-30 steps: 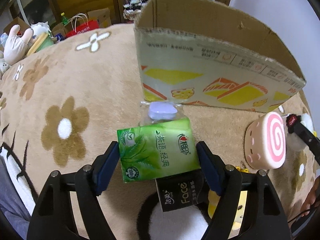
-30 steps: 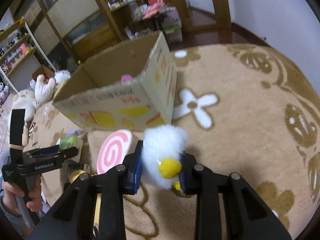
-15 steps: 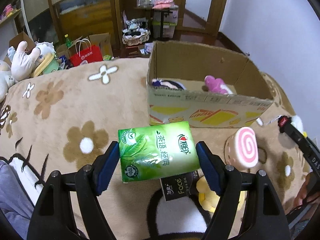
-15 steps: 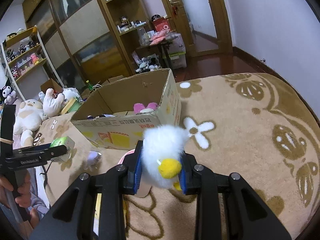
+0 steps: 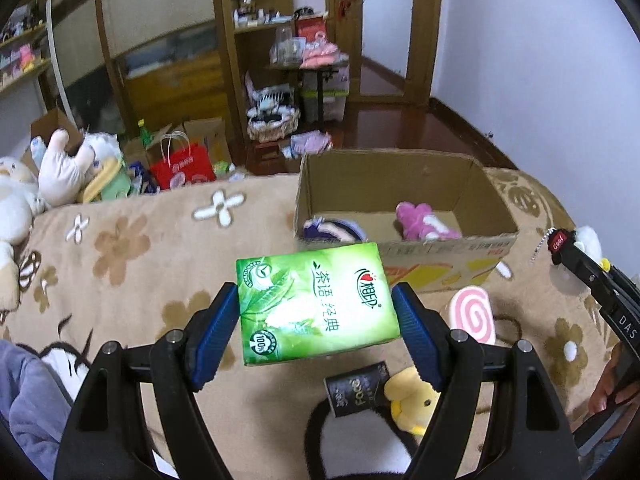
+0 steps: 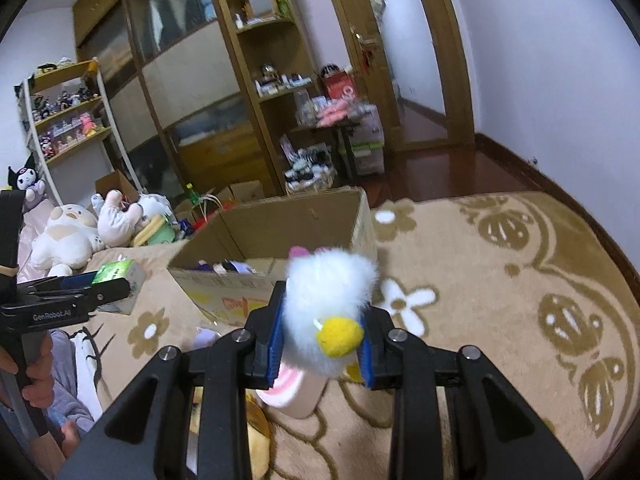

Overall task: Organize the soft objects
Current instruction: 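Carry the tissue pack with the left tool while the right tool carries the chick over the box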

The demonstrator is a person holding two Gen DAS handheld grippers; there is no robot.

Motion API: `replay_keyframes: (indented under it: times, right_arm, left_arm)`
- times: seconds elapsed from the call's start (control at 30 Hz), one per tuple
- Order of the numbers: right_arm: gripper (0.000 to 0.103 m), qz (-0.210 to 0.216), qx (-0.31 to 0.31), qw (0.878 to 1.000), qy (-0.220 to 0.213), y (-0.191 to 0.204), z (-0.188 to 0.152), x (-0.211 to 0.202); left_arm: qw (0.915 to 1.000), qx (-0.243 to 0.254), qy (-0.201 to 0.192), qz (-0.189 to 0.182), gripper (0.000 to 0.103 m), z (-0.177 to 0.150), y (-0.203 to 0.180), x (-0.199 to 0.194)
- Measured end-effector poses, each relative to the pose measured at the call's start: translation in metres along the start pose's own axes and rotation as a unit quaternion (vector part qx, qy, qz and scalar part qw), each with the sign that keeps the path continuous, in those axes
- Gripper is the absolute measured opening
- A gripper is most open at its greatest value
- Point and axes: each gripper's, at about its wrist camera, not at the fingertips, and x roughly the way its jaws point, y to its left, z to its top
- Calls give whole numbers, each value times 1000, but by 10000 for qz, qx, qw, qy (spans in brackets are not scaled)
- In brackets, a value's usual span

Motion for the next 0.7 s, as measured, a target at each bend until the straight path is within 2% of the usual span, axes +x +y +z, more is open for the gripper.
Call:
replay_keyframes:
  times: [0.43,0.63,0.7]
  right_arm:
    - [32,237,-401,9979,-442,26,40,9]
    - [32,300,-544,9969,-477,32,52,27]
    - [32,301,-563,9967,-493,32,56,34]
  left_arm:
    - [9939,142,-1088,-61,76,37,-24,-15]
    - [9884,652,-1368,34,77,58,-44,-3]
    - [9884,692,-1352,14,77,64,-49,5]
